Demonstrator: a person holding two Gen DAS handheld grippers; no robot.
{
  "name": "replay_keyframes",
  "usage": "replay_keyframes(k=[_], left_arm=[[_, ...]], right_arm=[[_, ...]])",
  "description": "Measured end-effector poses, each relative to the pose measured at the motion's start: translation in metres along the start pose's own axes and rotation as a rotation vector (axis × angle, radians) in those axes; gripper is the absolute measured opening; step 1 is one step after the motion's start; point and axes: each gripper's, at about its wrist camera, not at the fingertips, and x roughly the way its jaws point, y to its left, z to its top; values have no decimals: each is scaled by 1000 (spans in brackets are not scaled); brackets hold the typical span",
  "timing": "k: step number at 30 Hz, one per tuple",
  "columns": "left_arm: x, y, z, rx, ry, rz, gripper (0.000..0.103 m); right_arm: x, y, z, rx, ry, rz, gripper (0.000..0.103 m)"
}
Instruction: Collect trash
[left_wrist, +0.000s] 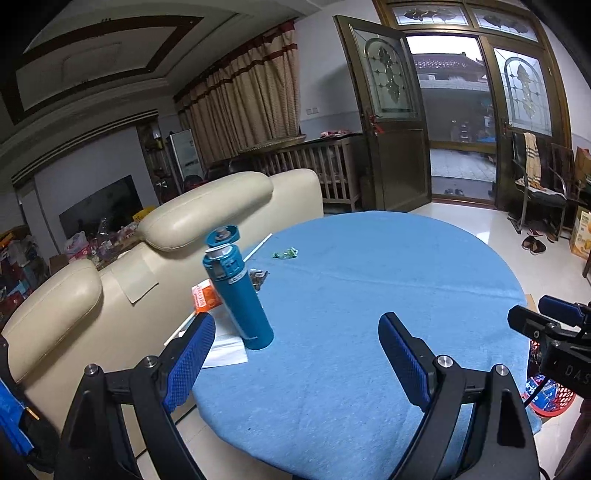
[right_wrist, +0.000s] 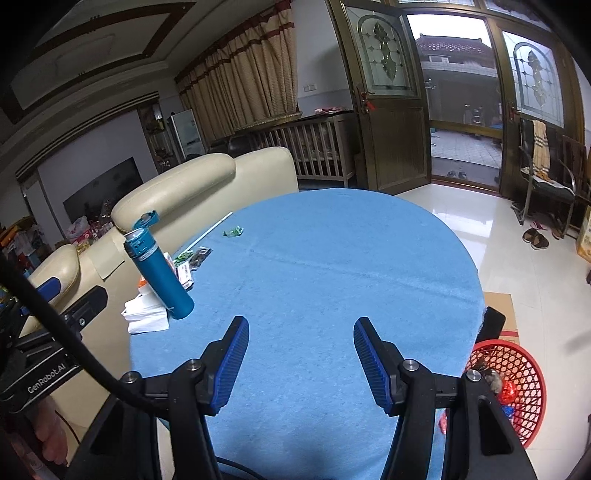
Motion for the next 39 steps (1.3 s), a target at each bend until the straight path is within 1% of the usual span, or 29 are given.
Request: replay_keyframes(k=[5, 10, 15, 39], left_arm=[[-7, 4, -4, 0, 5, -1, 90], [-15, 6, -5, -1, -1, 7, 90], [-21, 9, -4, -9, -6, 8, 90], [-24, 2, -5, 7, -7, -2, 90]], right_arm=[[-3, 10, -3, -19, -6, 0, 63], [-10, 17, -4, -46, -40, -16, 63], [-14, 22, -6, -68, -63, -33, 65], [-11, 14, -11, -55, -67, -39, 65]])
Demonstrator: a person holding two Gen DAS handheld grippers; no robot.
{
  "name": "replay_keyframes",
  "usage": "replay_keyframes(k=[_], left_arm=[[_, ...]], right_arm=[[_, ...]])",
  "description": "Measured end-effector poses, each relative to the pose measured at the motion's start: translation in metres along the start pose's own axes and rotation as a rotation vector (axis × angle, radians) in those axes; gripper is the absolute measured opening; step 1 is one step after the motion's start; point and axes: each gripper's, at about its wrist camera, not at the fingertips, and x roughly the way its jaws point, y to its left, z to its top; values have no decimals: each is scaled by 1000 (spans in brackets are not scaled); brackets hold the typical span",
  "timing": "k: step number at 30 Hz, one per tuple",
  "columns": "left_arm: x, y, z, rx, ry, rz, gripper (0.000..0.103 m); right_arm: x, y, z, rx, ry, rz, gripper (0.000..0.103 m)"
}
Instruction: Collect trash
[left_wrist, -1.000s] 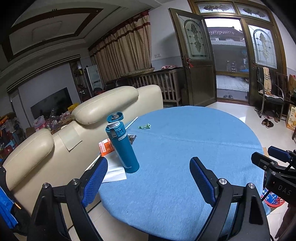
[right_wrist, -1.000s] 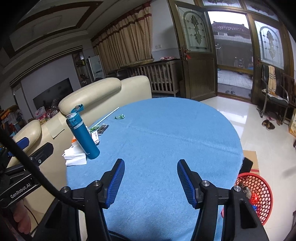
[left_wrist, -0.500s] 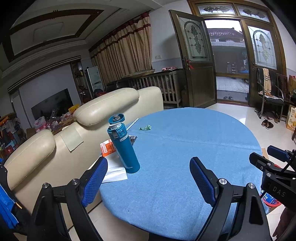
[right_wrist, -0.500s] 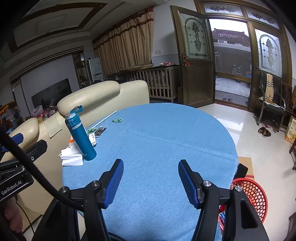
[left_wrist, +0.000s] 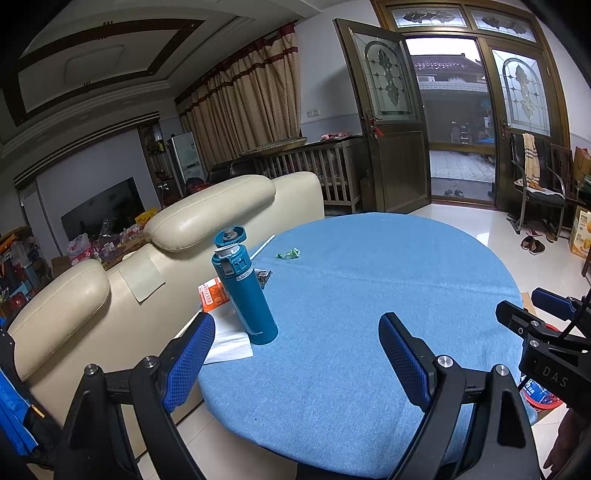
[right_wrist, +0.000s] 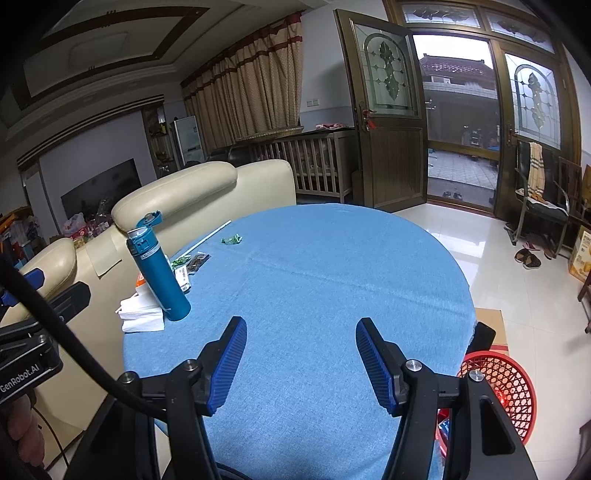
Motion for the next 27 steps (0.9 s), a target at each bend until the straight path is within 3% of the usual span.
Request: replay_keyframes(k=[27], left_arm=[[-4, 0, -1, 2, -3, -13, 90]], right_arm=[[2, 2, -1, 1, -4, -5, 65]])
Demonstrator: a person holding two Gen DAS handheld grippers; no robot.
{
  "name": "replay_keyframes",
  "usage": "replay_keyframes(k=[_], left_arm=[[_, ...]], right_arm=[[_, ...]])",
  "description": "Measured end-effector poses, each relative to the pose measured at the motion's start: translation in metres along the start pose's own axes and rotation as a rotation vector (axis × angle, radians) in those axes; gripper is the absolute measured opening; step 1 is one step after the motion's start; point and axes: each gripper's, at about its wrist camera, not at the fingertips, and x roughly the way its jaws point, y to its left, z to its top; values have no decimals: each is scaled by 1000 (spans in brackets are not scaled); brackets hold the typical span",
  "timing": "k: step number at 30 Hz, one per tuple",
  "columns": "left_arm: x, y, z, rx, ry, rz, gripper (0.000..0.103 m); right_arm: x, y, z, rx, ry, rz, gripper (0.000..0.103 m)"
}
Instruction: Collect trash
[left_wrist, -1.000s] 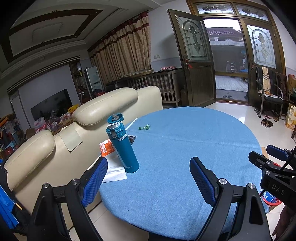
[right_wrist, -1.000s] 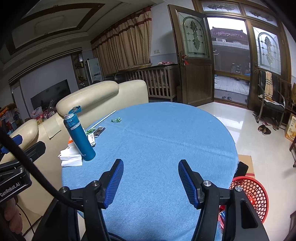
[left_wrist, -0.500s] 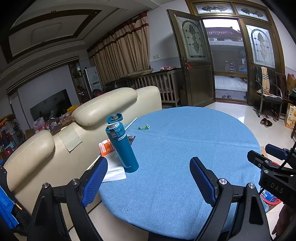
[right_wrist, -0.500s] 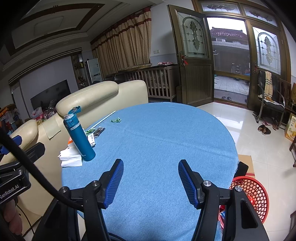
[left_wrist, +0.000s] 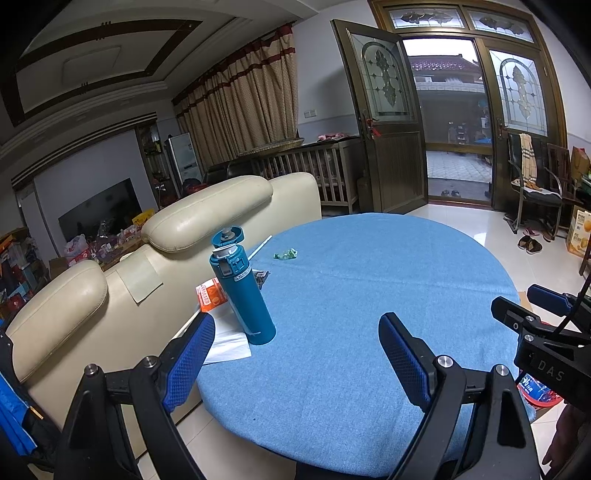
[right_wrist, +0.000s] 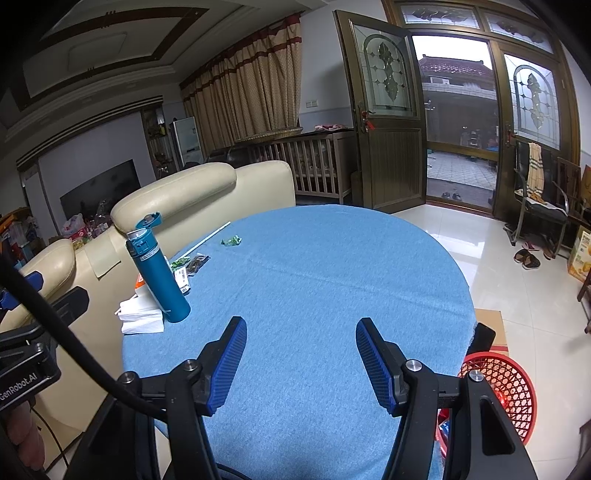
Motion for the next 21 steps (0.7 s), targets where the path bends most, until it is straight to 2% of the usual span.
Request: replay_keyframes(k=[21], left_arm=[[2, 1, 0, -2, 3, -6, 91]], right_arm=[[1, -1, 1, 0, -1, -6, 65]])
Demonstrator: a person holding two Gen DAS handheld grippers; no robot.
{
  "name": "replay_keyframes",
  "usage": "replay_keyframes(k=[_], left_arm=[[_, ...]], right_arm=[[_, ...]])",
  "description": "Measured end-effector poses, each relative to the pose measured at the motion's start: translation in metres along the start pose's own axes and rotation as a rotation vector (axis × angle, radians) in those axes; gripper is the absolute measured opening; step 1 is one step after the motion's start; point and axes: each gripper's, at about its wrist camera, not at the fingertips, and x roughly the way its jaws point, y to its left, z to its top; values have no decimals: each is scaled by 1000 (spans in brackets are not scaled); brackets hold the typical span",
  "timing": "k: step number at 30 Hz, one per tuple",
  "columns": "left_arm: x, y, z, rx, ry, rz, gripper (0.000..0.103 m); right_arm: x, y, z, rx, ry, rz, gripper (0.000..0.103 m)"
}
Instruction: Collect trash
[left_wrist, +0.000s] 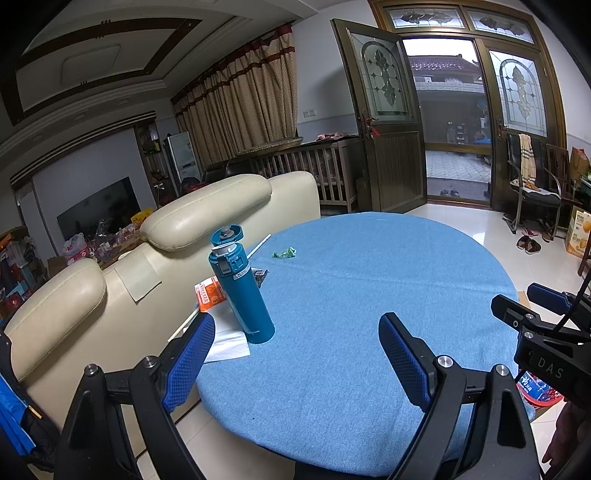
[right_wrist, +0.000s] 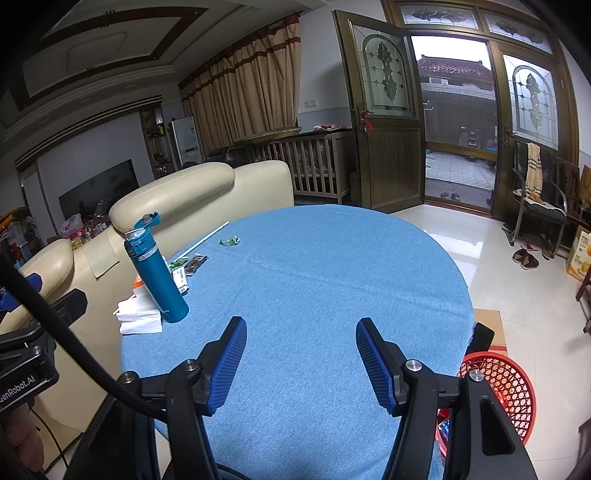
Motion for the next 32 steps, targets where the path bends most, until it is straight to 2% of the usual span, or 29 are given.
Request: replay_keyframes(k=[22, 29, 32], left_arm=[[15, 3, -1, -19, 12, -21, 90], [44, -6, -1, -10, 57, -38, 90], [77, -9, -4, -24, 116, -58, 90]], right_arm=[[11, 2, 2, -5, 7, -25, 65], [35, -17, 5, 29, 43, -50, 65], [57, -31, 2, 40, 57, -73, 72]])
